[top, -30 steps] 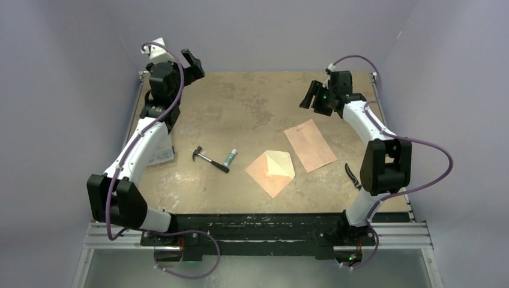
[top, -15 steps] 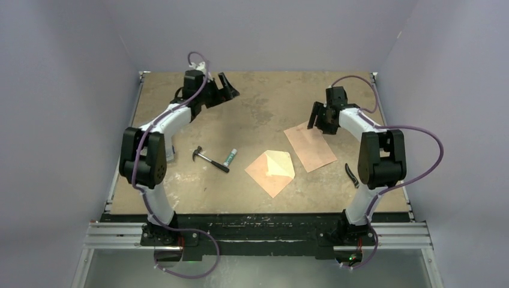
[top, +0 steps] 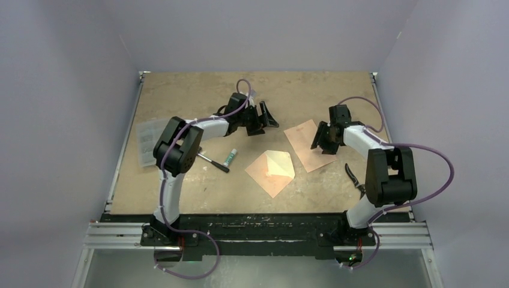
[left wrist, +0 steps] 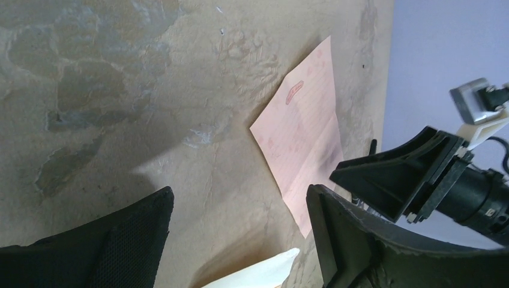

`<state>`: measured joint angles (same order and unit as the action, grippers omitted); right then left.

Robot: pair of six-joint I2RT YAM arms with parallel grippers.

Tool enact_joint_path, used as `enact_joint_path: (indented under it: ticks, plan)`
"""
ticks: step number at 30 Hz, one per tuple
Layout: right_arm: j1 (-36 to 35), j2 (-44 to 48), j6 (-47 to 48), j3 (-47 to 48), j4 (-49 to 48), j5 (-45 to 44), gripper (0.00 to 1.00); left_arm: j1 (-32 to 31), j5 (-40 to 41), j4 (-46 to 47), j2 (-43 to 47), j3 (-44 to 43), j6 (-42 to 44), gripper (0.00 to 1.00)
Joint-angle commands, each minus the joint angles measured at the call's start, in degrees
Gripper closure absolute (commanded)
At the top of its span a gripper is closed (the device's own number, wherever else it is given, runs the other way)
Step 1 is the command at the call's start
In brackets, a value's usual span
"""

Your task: Place the letter into the envelope and seal it

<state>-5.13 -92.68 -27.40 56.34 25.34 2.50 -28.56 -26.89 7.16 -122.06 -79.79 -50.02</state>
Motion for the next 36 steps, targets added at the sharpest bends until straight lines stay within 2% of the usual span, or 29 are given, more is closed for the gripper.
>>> enact_joint_path:
  ticks: [1,8,11,14,20,27,29,31,34,36]
  plan:
    - [-0.11,-0.45,-1.75,-0.99,-2.34,3.79,0.48,-1.19,-0.81,7.95,-1.39,1.02,-6.39,0.20]
    - [-0.16,-4.72,-3.19,-2.76,-6.94,9.49,0.51,-2.47,0.73,9.78,-5.47,0.54,-9.27,0.23]
    - [-0.20,-7.37,-3.26,-3.07,-8.44,11.07,0.51,-3.70,-0.57,9.50,-8.80,-2.17,-10.42,0.30]
    - [-0.20,-9.54,-3.45,-2.72,-9.76,13.16,0.51,-5.22,-0.44,9.07,-11.41,-3.73,-10.71,0.32]
    - [-0.15,-11.39,-2.33,-2.19,-9.47,13.91,0.50,-5.37,-0.35,15.94,-14.43,-4.32,-11.95,0.35]
    - [-0.23,-11.67,-1.84,-1.82,-9.86,14.43,0.50,-5.24,-0.76,24.94,-13.63,0.65,-14.08,0.63]
    - [-0.20,-11.16,-1.91,-2.04,-10.52,15.30,0.50,-5.06,0.13,25.20,-12.85,1.24,-12.62,0.79]
    - [-0.23,-9.93,-1.87,-2.04,-11.12,17.24,0.49,-4.87,-0.68,25.95,-12.72,0.40,-11.64,0.99]
    - [-0.03,-6.47,-1.44,0.15,-11.99,17.96,0.48,-3.76,-3.18,27.78,-12.25,-1.60,-11.52,1.00]
    - [0.03,-5.33,-0.32,4.88,-11.89,17.78,0.46,-2.26,-4.07,28.86,-10.98,-2.45,-12.76,1.00]
